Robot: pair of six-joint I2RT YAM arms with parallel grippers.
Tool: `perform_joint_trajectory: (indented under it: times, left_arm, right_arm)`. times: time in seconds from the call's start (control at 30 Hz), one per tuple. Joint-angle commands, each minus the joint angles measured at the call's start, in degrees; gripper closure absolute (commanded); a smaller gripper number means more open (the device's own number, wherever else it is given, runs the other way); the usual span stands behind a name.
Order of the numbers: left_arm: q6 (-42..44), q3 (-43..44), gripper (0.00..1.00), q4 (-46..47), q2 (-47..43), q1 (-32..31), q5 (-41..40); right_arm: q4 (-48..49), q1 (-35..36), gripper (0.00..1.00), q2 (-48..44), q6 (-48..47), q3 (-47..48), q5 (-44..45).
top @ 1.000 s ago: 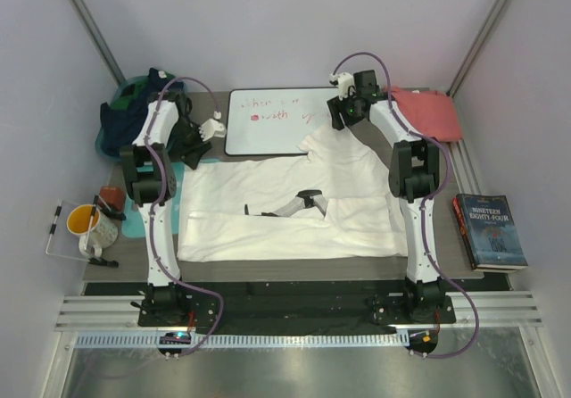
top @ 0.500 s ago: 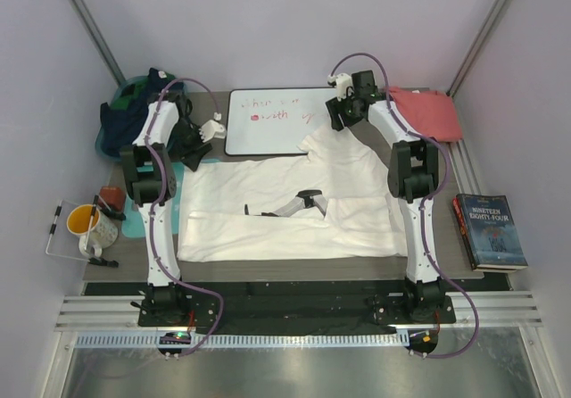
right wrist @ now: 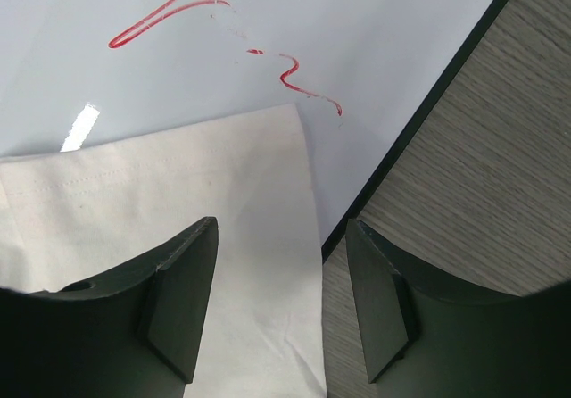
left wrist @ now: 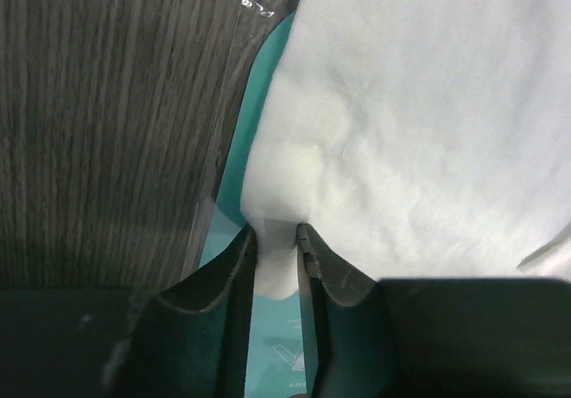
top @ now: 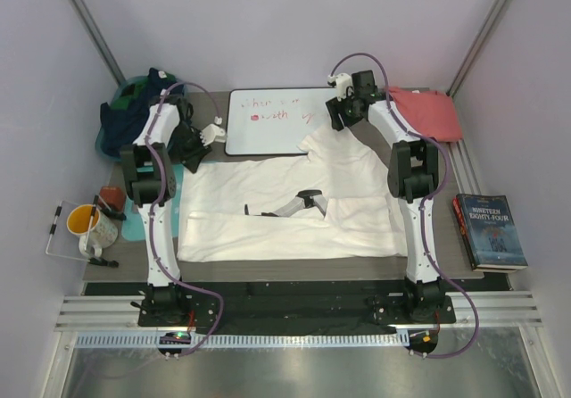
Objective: Fold and stack the t-shirts
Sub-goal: Fold the tshirt
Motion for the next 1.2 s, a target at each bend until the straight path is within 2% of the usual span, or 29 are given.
perform_joint_trajectory:
  times: [0.0, 0.07, 0.17, 0.43, 0.57, 0.73, 0.93, 1.17]
  left_arm:
    - [-1.29, -3.23, 0.82, -1.90, 1.34, -0.57, 0.45]
    - [-1.72, -3.85, 0.95, -1.47, 0.90, -0.66, 0.54]
    - [-1.90, -4.81, 1.00, -0.67, -0.16, -0.66, 0.45]
    - [-4.88, -4.90, 1.00, 4.23, -3.32, -0.92, -0.86]
    - [-10.15, -8.15, 1.00, 17.30, -8.14, -1.10, -2.80]
    - [-12.45, -13.43, 1.00, 28.41, -12.37, -1.45, -5.52]
    - [-11.66, -13.61, 1.00, 29.65, -14.13, -1.97, -5.26]
    - [-10.51, -12.12, 1.00, 25.26, -14.40, -1.89, -4.21]
  right_arm:
    - [0.57, 0.49, 0.36, -0.80, -0.34, 2.06, 0.47]
    - [0.65, 0.57, 0.36, -0.80, -0.25, 1.89, 0.47]
    - [0.48, 0.57, 0.36, -0.71, -0.25, 1.71, 0.29]
    - [0.39, 0.84, 0.36, -0.71, -0.34, 1.45, 0.11]
    - [0.39, 0.93, 0.36, -0.36, -0.34, 1.71, 0.20]
    - [0.39, 0.92, 0.36, -0.18, -0.43, 2.15, 0.20]
    - [0.31, 0.93, 0.34, -0.10, 0.54, 2.15, -0.06]
    - [0.83, 0.92, 0.33, 0.52, 2.99, 2.33, -0.59]
